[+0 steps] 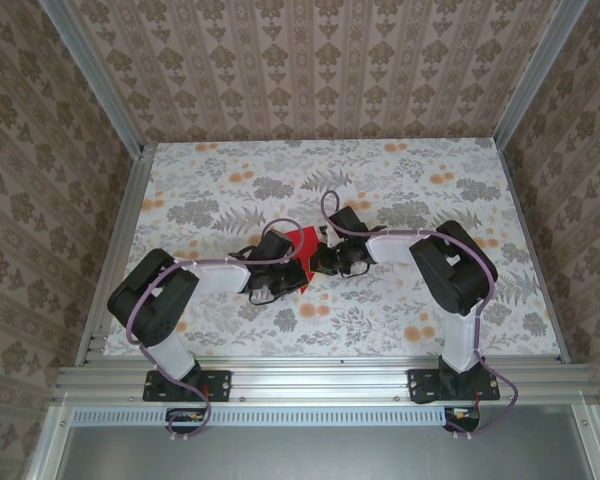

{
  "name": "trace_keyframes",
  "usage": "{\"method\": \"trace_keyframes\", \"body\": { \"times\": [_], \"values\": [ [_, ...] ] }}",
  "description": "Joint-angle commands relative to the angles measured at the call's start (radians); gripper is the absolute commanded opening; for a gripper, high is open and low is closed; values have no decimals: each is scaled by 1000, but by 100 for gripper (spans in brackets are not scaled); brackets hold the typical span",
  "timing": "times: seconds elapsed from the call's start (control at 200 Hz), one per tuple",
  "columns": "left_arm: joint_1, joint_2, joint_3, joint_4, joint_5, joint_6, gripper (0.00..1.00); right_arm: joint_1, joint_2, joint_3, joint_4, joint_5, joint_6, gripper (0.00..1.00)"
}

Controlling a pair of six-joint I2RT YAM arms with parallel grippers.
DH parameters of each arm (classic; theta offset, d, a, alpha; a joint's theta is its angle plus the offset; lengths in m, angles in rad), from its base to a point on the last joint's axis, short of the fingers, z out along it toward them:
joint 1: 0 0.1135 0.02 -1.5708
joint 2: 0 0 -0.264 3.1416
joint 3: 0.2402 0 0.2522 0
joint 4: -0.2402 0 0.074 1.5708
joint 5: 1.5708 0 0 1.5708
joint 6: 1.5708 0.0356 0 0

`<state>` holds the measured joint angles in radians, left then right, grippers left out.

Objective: Fold a paper plane with a square sheet of paper (pick it up from the middle)
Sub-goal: Third fold the triangle at the center of the table.

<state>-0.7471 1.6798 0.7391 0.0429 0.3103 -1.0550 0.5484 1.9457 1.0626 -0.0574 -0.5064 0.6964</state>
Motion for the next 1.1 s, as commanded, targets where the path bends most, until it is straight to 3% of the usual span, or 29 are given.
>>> {"method": "trace_keyframes", "body": {
  "times": [0.0, 0.445, 0.695, 0.88, 1.095],
  "values": [
    [-15, 44, -70, -208, -67, 2, 0, -34, 37, 39, -17, 15, -47, 2],
    [-27, 44, -104, -215, -61, 6, 0, -143, 84, 161, -84, 43, -106, 2],
    [-32, 51, -83, -212, -66, 10, 0, -92, -80, 20, -15, -18, -55, 3],
    [-34, 51, -83, -209, -66, 13, 0, -18, -40, -29, 30, -30, -7, 3],
    [-35, 39, -80, -220, -63, 23, 0, -8, 28, 2, 13, 6, 7, 3]
  ]
}}
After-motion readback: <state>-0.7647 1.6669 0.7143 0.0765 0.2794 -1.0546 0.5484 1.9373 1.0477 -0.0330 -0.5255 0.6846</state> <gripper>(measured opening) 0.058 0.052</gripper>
